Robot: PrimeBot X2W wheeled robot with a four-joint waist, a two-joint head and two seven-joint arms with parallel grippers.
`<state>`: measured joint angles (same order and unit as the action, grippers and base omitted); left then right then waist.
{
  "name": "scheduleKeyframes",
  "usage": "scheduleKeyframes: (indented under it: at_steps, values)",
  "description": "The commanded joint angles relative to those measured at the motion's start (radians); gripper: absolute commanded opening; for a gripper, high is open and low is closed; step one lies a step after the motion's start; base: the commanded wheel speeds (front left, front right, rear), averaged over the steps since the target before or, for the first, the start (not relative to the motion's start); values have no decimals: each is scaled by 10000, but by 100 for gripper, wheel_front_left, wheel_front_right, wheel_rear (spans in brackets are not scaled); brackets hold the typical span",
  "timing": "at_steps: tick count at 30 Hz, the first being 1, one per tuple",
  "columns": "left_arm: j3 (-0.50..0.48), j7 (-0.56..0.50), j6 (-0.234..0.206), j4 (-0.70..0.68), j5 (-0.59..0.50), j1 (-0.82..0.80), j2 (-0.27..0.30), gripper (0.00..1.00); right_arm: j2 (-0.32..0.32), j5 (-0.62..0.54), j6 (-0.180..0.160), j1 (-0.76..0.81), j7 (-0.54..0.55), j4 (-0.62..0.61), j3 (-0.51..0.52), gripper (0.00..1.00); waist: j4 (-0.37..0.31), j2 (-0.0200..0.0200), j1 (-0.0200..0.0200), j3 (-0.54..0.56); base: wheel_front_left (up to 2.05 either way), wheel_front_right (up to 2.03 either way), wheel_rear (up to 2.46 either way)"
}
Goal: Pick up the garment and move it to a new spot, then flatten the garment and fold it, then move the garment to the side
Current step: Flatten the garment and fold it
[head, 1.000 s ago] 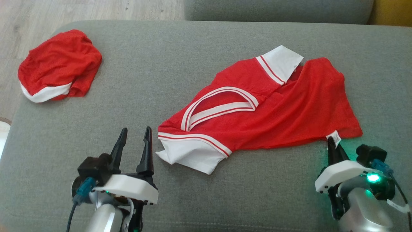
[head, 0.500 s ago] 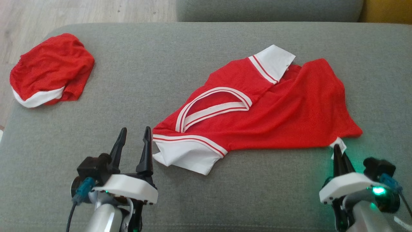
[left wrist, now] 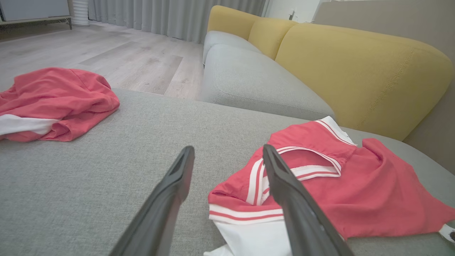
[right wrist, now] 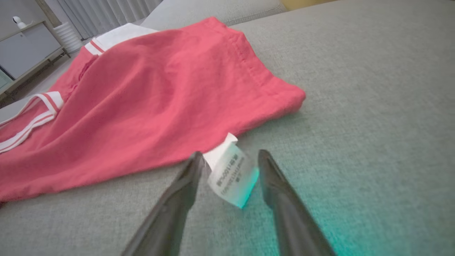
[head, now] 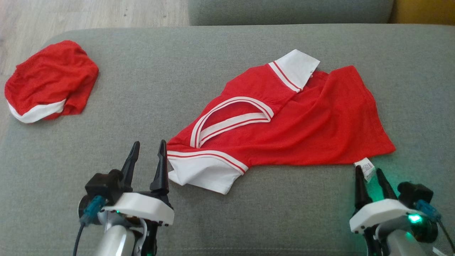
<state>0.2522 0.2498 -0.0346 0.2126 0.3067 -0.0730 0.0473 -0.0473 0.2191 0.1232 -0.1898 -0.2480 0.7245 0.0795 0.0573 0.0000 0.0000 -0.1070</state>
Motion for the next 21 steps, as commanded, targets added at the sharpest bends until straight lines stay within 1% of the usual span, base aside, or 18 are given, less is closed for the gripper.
scheduleKeyframes:
  at_steps: [1,4,9,10,14,17,21]
  values:
    - [-342,120,15,-261,29,-336,29,100,-30,-8,75,32,-137,-322,-267,100,-4,0,0,33,0,0,0]
    - [-348,120,7,-227,60,-290,29,100,-30,-139,75,167,-137,-605,-228,100,-9,0,0,106,0,0,0]
    - [-375,120,6,-174,137,-149,29,100,-30,-321,75,353,-137,-1601,-88,100,-55,0,0,279,0,0,0]
    - [-375,120,6,-174,137,-149,29,100,-30,-321,75,353,-137,-1601,-88,100,-55,0,0,279,0,0,0]
    - [-322,120,81,70,201,-87,29,100,-30,-491,75,486,-137,-2589,30,100,-81,0,0,361,0,0,0]
    - [-188,120,257,663,120,-264,29,100,-30,-628,75,583,-137,-3310,101,100,-65,0,0,355,0,0,0]
    - [75,-71,593,2152,43,-928,54,100,-30,-789,75,656,41,-4236,101,100,-75,0,0,290,0,0,0]
